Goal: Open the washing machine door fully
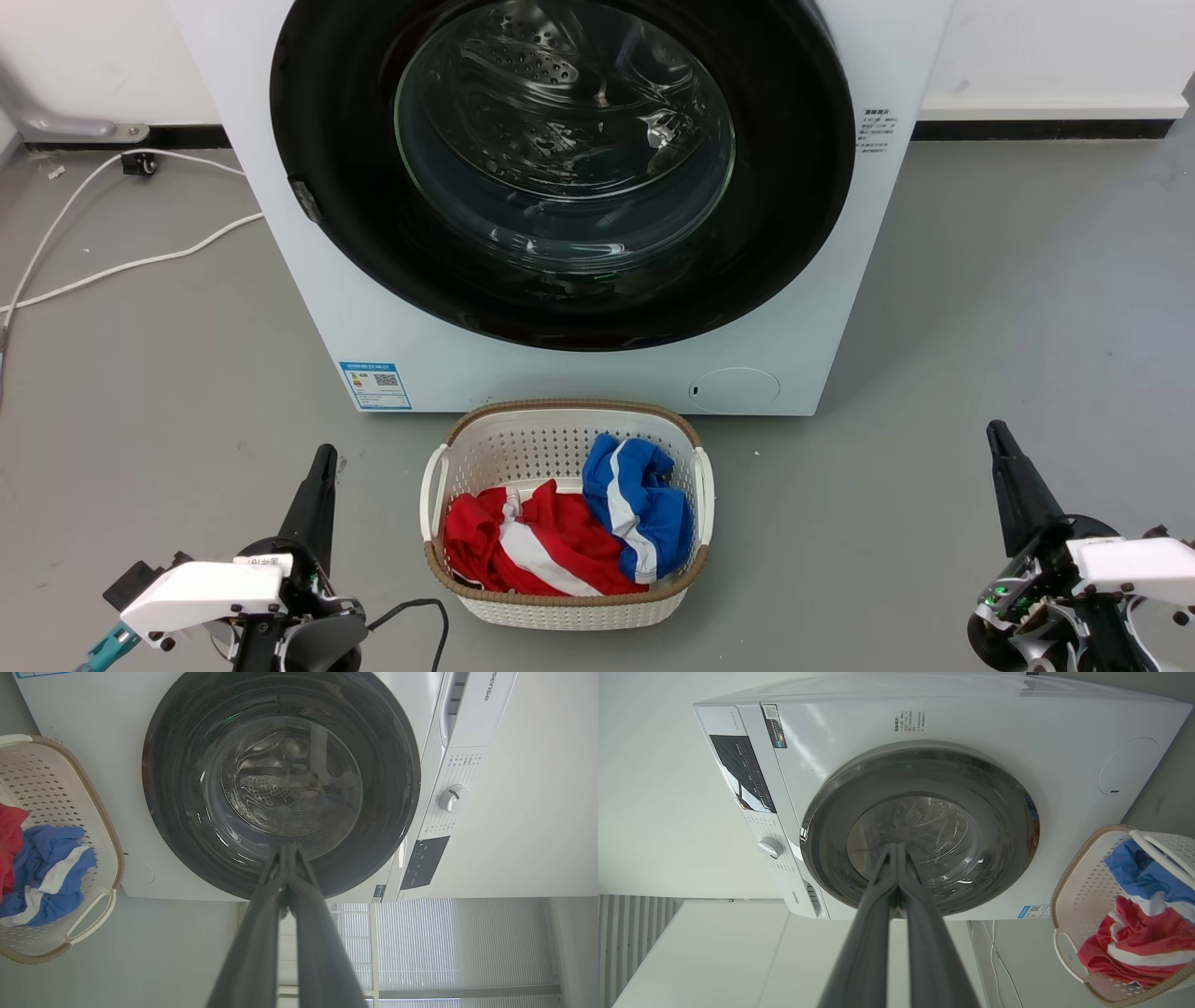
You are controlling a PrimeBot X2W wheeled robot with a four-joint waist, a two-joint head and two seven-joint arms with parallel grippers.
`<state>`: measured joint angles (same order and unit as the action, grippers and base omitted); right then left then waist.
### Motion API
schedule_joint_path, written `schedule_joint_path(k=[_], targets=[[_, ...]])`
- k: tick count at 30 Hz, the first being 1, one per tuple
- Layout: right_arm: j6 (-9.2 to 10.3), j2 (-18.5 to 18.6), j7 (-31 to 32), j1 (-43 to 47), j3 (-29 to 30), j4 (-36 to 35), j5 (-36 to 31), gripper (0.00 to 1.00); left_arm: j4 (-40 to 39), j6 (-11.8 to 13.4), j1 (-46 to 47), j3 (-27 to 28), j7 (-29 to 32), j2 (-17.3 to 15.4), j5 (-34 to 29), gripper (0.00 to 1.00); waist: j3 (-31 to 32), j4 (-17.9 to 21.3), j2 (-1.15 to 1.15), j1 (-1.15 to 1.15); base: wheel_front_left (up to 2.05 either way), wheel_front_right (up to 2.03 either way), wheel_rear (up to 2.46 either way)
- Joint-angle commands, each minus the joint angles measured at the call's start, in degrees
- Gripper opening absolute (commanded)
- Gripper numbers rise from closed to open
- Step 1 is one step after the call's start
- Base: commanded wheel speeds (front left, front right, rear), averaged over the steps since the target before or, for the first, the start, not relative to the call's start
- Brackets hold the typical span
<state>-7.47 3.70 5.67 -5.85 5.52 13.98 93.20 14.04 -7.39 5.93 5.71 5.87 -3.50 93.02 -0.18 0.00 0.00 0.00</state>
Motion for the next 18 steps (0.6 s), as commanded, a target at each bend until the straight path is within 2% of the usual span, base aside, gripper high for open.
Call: schedule_joint_path(k=[1, 18], targets=[[-0.04, -0.17, 0.22, -0.66, 0.13, 0.11, -0.33, 0.00, 0.04, -0.18, 0.51, 0.05, 0.06, -0.01, -0.23, 0.00, 0.00, 0.00, 0.00, 0.00, 0.00, 0.00, 0.00], [-0.04, -0.33, 0.37, -0.69, 0.32, 0.11, -0.56, 0.00, 0.06, -0.18, 0.52, 0.26, 0.28, 0.12, -0.42, 0.00, 0.00, 0.00, 0.00, 0.00, 0.00, 0.00, 0.00]])
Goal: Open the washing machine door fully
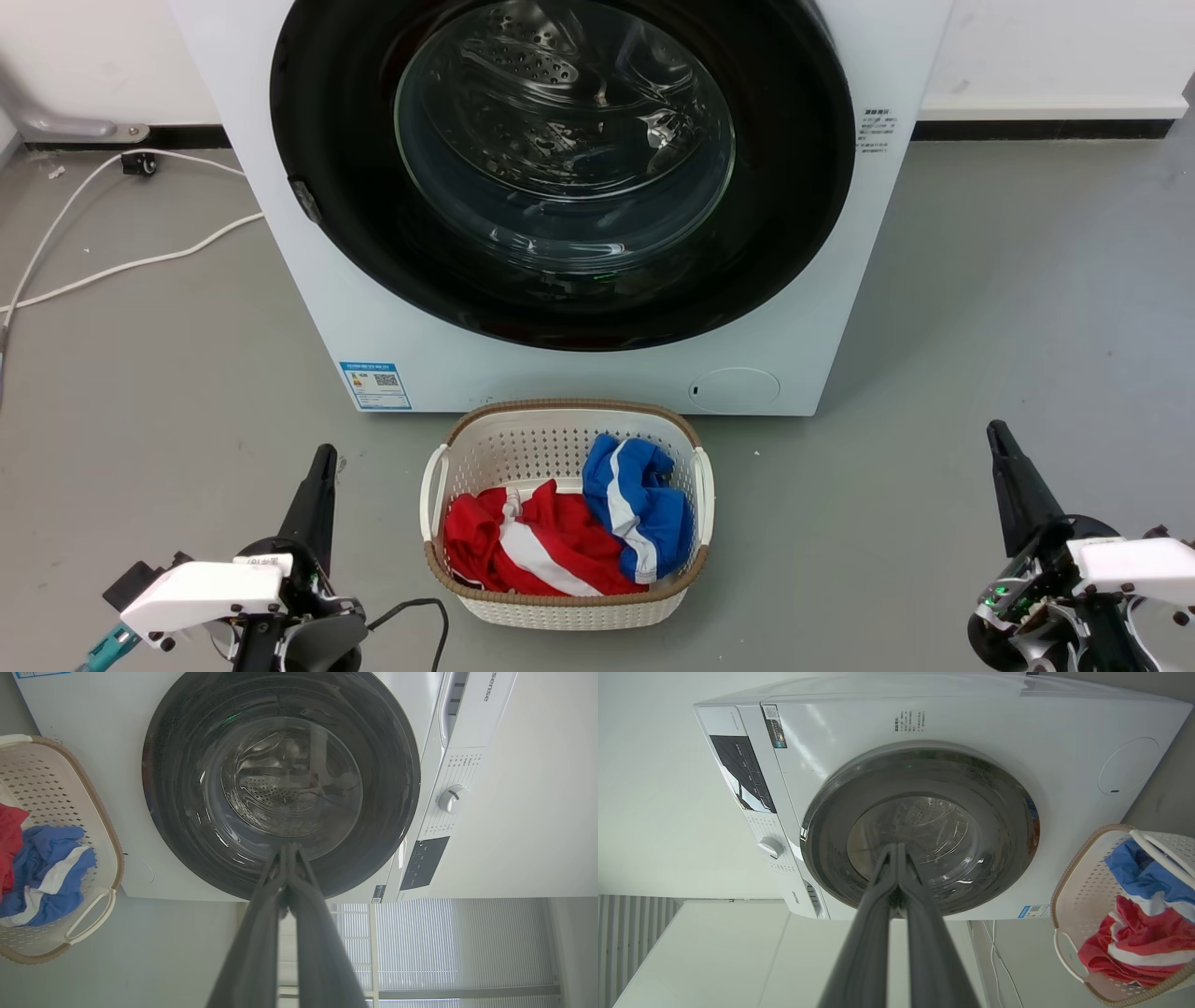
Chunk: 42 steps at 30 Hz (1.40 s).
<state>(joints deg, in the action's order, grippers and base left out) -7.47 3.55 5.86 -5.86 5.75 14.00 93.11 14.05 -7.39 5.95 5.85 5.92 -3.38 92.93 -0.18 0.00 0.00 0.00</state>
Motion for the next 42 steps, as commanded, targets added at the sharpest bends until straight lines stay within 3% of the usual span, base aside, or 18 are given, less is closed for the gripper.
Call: schedule_joint_path(k=[1, 2, 13, 20, 42], targets=[[-0.04, -0.19, 0.19, -0.68, 0.10, 0.09, -0.48, 0.00, 0.05, -0.18, 0.50, 0.14, 0.25, 0.00, -0.35, 0.00, 0.00, 0.00, 0.00, 0.00, 0.00, 0.00, 0.00], [0.00, 0.00, 0.00, 0.00, 0.01, 0.00, -0.02, 1.00, 0.00, 0.00, 0.00, 0.00, 0.00, 0.00, 0.00, 1.00, 0.00, 0.00, 0.00, 0.00, 0.00, 0.00, 0.00], [-0.01, -0.16, -1.97, 1.95, -1.72, -0.67, -1.89, 1.00, -0.50, 0.04, -0.88, -3.51, -2.41, 0.30, -0.66, 1.00, 0.06, 0.02, 0.00, 0.00, 0.00, 0.00, 0.00], [-0.01, 0.58, -4.06, 2.55, -3.10, -1.99, -6.53, 1.00, -2.40, 0.02, -0.38, -6.45, -4.32, -0.30, -5.12, 1.00, 0.12, 0.01, 0.00, 0.00, 0.00, 0.00, 0.00], [-0.03, 0.83, -7.44, 4.07, -5.70, -8.04, -38.31, 1.00, -6.31, 0.43, -0.30, -9.47, -9.44, -0.12, -37.80, 1.00, 0.35, 0.18, 0.00, 0.00, 0.00, 0.00, 0.00]])
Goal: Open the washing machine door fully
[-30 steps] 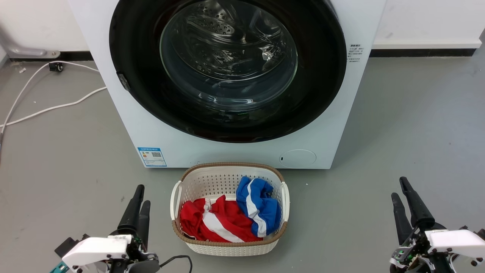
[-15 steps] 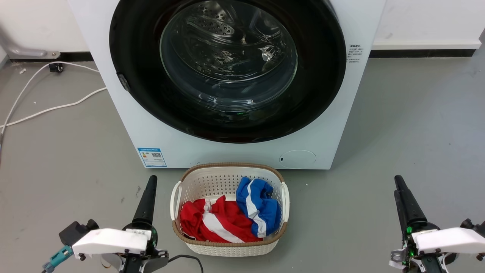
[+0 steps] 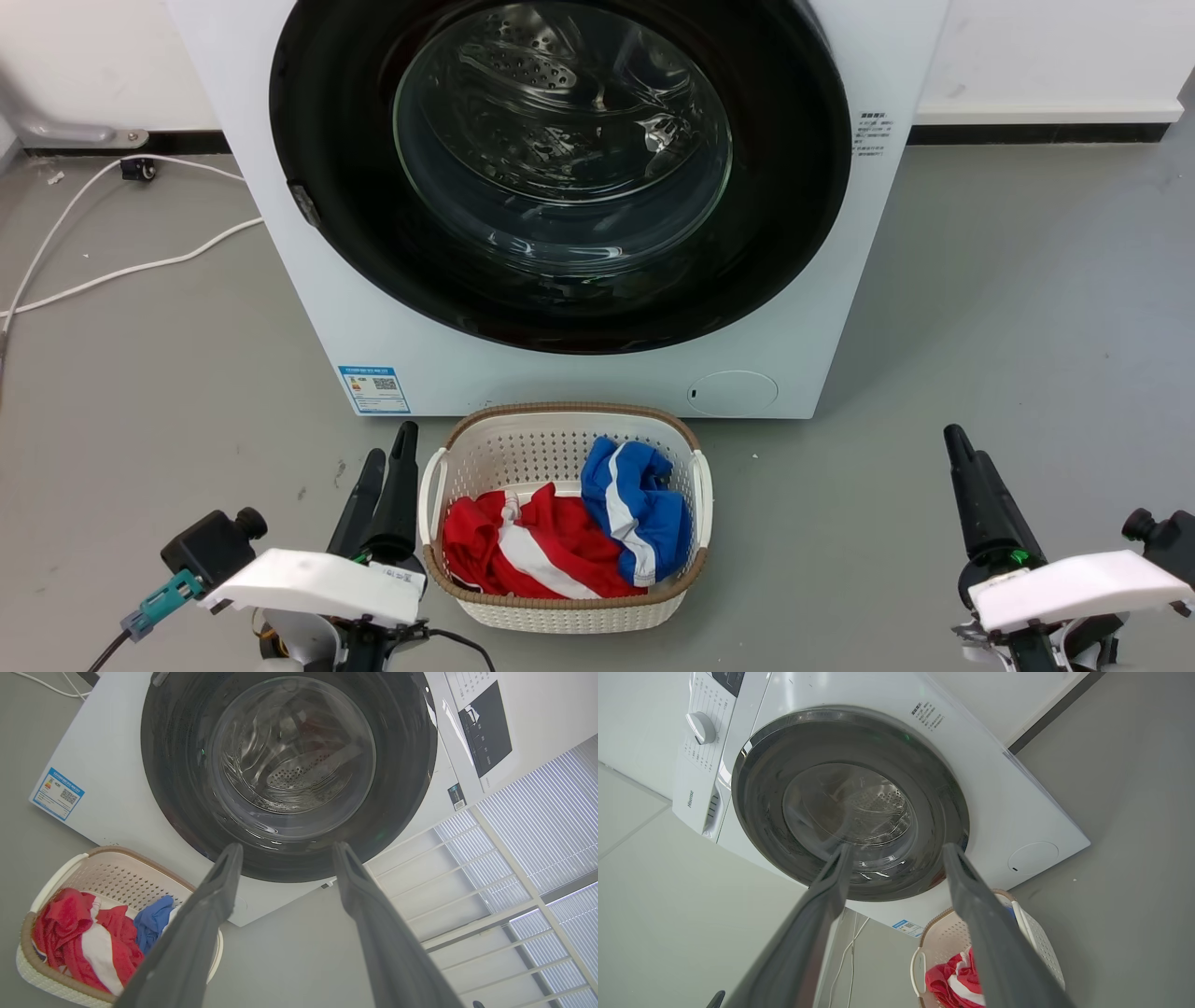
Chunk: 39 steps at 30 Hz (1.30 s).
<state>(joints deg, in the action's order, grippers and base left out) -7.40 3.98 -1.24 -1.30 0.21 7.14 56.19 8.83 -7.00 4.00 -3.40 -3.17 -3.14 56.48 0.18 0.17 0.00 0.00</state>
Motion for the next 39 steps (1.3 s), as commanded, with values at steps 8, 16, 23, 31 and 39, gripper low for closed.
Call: schedule_joint_path(k=[8, 16, 23, 31, 39], targets=[[-0.10, 0.51, -0.36, 0.02, -0.61, -3.03, -10.14, 1.00, -1.94, 0.76, 1.83, -1.19, -1.87, -1.50, -10.53, 1.00, -0.04, 0.01, 0.00, 0.00, 0.00, 0.00, 0.00], [-0.10, 0.40, 0.04, 0.81, -0.58, -4.61, -18.78, 1.00, -1.67, 1.03, 2.24, -2.96, -3.27, -2.90, -18.06, 1.00, -0.05, 0.08, 0.00, 0.00, 0.00, 0.00, 0.00], [-0.11, 0.05, 0.39, 1.42, -0.45, -5.73, -25.52, 1.00, -0.87, 1.47, 2.69, -4.37, -4.41, -3.60, -23.39, 1.00, 0.03, 0.20, 0.00, 0.00, 0.00, 0.00, 0.00], [-0.11, -0.21, 0.38, 2.06, -0.44, -6.74, -31.10, 1.00, -0.07, 2.07, 2.84, -5.34, -5.47, -4.35, -27.95, 1.00, 0.12, 0.24, 0.00, 0.00, 0.00, 0.00, 0.00], [-0.12, -0.59, 0.96, 2.68, 0.47, -7.85, -36.53, 1.00, 0.62, 2.84, 2.80, -6.30, -6.63, -4.96, -32.47, 1.00, 0.22, 0.26, 0.00, 0.00, 0.00, 0.00, 0.00]])
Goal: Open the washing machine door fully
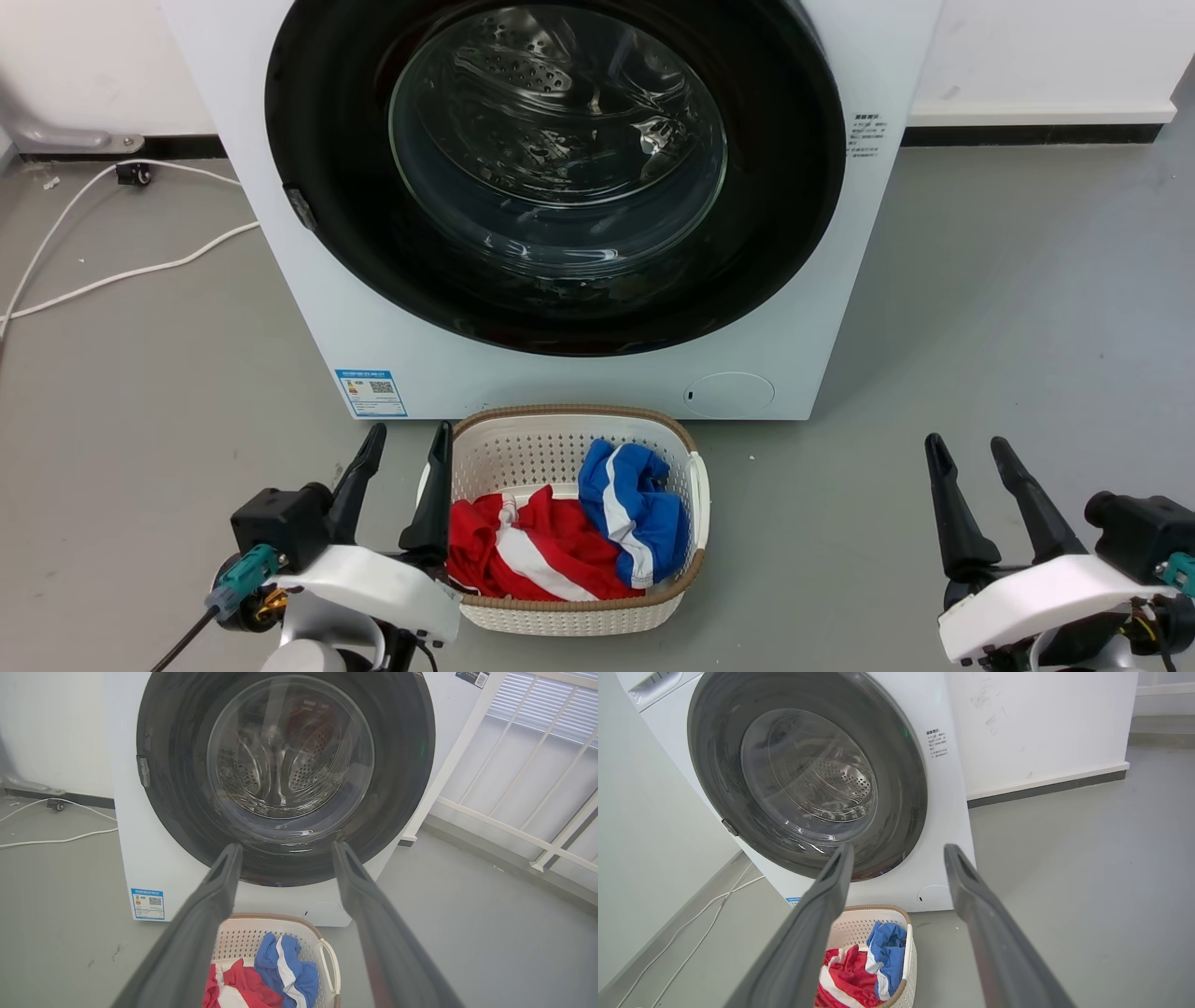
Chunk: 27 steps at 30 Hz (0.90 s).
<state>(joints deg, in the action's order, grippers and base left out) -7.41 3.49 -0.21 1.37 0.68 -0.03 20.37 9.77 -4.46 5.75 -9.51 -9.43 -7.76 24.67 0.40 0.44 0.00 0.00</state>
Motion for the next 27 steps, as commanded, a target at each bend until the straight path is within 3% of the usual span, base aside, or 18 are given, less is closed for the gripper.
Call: schedule_joint_path(k=[1, 17, 27], targets=[[-0.11, -0.14, -0.03, 0.12, 0.06, -0.86, -1.38, 1.00, -0.27, 0.36, 1.06, -0.32, -0.52, -0.40, -1.19, 1.00, 0.01, -0.01, 0.00, 0.00, 0.00, 0.00, 0.00], [-0.12, -0.52, 0.46, 1.56, 0.69, -2.60, -10.35, 1.00, 1.04, 1.17, 0.26, -1.10, -2.55, -0.73, -7.51, 1.00, 0.41, -0.08, 0.00, 0.00, 0.00, 0.00, 0.00], [-0.12, -0.60, -0.09, 1.47, 0.79, -3.19, -12.68, 1.00, 1.84, 1.01, 0.01, -1.04, -3.69, -0.13, -9.63, 1.00, 0.25, -0.01, 0.00, 0.00, 0.00, 0.00, 0.00]])
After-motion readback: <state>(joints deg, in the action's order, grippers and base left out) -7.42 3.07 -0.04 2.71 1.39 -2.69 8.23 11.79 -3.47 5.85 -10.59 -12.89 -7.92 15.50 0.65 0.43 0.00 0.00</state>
